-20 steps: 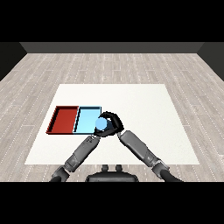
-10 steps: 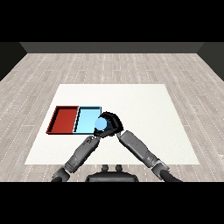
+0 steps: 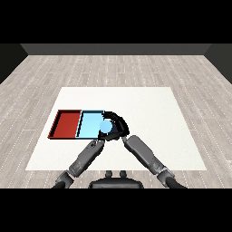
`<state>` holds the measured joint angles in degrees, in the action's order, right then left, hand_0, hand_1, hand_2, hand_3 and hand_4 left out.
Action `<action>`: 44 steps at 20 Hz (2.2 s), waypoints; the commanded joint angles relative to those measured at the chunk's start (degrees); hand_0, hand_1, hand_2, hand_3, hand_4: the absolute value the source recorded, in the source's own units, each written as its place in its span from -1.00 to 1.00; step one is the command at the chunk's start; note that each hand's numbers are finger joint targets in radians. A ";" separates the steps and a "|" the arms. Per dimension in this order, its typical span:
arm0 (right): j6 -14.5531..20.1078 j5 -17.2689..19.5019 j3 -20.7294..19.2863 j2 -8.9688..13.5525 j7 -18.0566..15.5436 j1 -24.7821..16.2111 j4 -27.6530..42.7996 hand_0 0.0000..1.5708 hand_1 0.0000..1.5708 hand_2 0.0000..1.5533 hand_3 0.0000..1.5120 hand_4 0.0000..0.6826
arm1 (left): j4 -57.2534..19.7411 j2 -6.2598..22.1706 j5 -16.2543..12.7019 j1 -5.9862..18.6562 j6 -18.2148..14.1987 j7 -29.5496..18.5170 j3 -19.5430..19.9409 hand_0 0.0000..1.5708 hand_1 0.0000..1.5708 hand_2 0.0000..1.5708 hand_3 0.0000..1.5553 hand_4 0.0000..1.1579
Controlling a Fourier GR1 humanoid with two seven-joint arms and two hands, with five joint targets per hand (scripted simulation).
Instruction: Pick the blue can and put it in the blue box
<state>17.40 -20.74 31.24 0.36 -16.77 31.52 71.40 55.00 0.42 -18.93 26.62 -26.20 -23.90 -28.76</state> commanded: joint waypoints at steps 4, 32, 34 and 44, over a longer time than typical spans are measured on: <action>-0.20 1.70 0.94 -0.35 -2.14 -3.27 0.41 -1.00 -1.00 -1.00 -1.00 -1.00 | 5.22 0.36 3.19 -5.87 0.22 0.01 0.40 1.00 1.00 0.97 0.90 0.97; -12.69 -4.53 -23.92 11.67 3.09 -25.67 31.18 -1.00 -1.00 -1.00 -1.00 -1.00 | -5.91 5.16 9.36 1.57 1.00 3.15 11.05 1.00 1.00 1.00 0.94 0.96; -11.97 -3.81 -24.84 13.03 3.24 -29.86 33.77 -1.00 -1.00 -1.00 -1.00 -1.00 | -6.63 8.77 9.09 3.13 2.87 5.15 12.67 1.00 1.00 1.00 0.93 0.96; -10.94 -3.36 -26.64 10.64 3.71 -27.08 28.63 -1.00 -1.00 -1.00 -1.00 -1.00 | -28.92 13.82 8.19 8.44 4.36 5.33 22.08 1.00 1.00 1.00 0.95 0.84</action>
<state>6.17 -23.94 5.22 11.85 -13.19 4.29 101.09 34.85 13.75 -11.51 33.69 -21.39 -16.43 -9.07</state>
